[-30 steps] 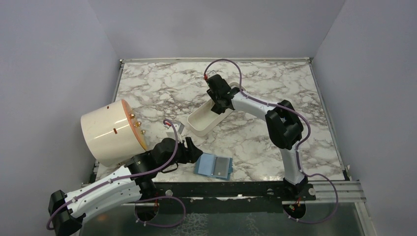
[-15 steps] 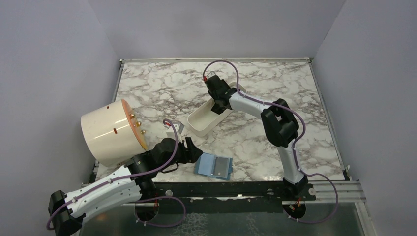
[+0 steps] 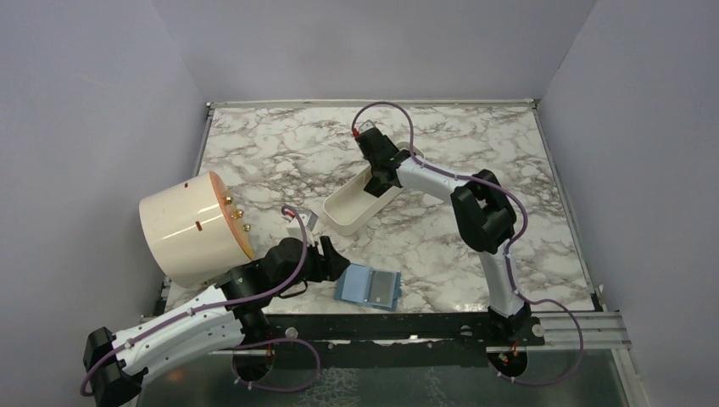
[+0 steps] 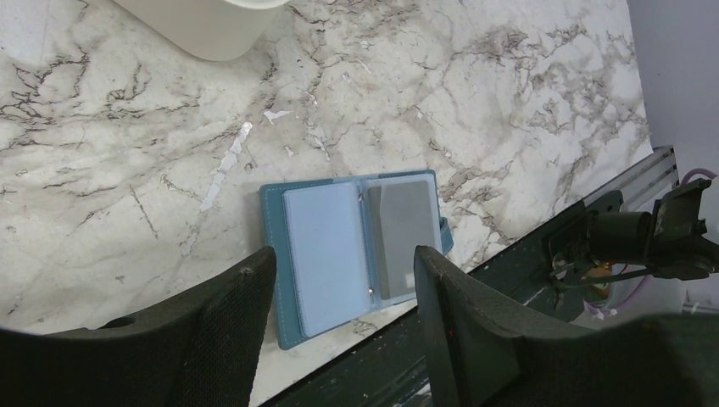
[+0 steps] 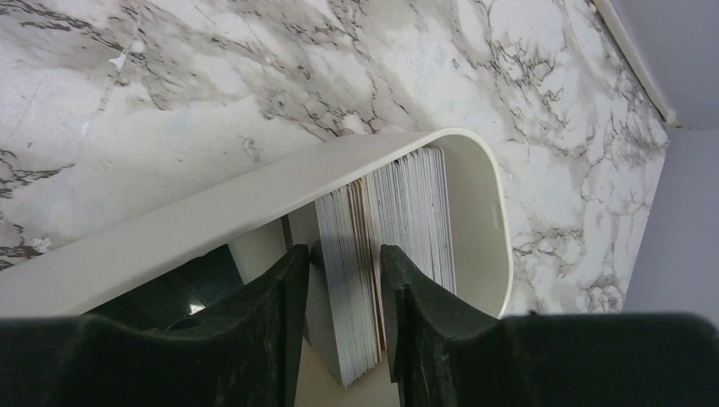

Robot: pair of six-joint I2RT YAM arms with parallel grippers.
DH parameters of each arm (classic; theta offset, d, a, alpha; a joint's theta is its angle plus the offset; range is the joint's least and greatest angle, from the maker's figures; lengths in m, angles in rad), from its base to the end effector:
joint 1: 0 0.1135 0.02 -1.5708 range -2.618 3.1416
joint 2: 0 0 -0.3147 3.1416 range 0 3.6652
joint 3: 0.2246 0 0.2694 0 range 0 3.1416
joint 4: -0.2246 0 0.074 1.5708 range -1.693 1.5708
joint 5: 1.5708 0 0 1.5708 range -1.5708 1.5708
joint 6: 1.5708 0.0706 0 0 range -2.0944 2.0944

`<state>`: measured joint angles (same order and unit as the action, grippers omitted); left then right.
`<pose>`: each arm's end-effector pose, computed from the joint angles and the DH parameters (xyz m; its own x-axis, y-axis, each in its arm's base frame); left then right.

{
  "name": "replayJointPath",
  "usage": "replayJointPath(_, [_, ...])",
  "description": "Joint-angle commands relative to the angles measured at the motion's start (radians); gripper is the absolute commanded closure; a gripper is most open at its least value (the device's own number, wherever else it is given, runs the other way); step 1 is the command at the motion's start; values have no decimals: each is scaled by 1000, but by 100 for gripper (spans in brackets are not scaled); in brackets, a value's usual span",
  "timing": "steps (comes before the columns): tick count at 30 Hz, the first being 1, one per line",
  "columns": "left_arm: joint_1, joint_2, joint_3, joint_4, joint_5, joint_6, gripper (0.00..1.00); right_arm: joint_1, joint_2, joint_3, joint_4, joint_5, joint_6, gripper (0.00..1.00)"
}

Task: Put the credit cards into the card holder
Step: Pick up the credit card from the storage box.

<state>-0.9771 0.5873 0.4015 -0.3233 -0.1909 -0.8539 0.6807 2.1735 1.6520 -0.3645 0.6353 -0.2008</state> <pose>0.0963 -0.1188 0.2285 -0.7228 -0.2521 -0.6434 0.2683 0.7557 -0.5975 0.4451 0.3065 0.1926 -0.5470 -0.6495 -0.5281 -0.3306 0.7472 -0.5766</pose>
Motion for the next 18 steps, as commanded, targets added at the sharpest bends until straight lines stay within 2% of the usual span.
replayJointPath(1, [0, -9, 7, 16, 0, -12, 37, -19, 1, 31, 32, 23, -13, 65])
replayJointPath(18, [0, 8, -3, 32, 11, -17, 37, -21, -3, 37, 45, 44, -35, 87])
